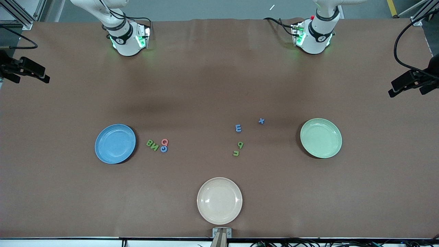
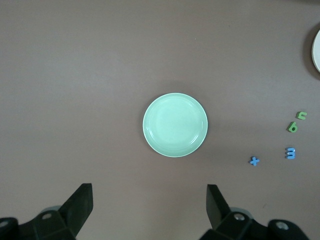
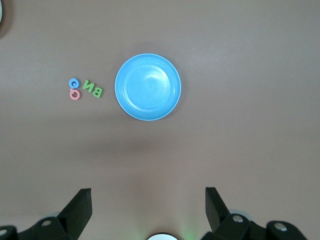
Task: Sort uppercase to blue plate, lowercase to green plate
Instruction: 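Move the right gripper toward green N while the left gripper reaches the plus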
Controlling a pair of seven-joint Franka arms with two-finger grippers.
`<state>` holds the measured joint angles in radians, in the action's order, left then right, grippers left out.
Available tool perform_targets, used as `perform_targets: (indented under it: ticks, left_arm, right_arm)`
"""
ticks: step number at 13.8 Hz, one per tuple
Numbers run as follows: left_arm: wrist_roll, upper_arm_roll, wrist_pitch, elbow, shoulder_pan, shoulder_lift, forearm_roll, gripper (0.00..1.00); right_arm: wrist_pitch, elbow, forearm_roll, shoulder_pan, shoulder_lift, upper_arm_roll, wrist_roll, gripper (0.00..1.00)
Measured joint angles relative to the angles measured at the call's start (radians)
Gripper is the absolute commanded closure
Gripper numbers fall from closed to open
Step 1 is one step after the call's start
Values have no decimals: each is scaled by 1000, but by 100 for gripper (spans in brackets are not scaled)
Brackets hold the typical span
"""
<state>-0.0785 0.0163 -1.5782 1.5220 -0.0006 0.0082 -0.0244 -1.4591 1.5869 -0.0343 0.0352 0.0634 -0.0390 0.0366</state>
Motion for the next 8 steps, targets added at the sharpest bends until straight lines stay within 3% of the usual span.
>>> perform_targets:
  ticks: [8]
  left_arm:
    - [0,0,1,-1,0,0,-4,0]
  right_arm:
    - [0,-3,0,0,-6,-3,0,0]
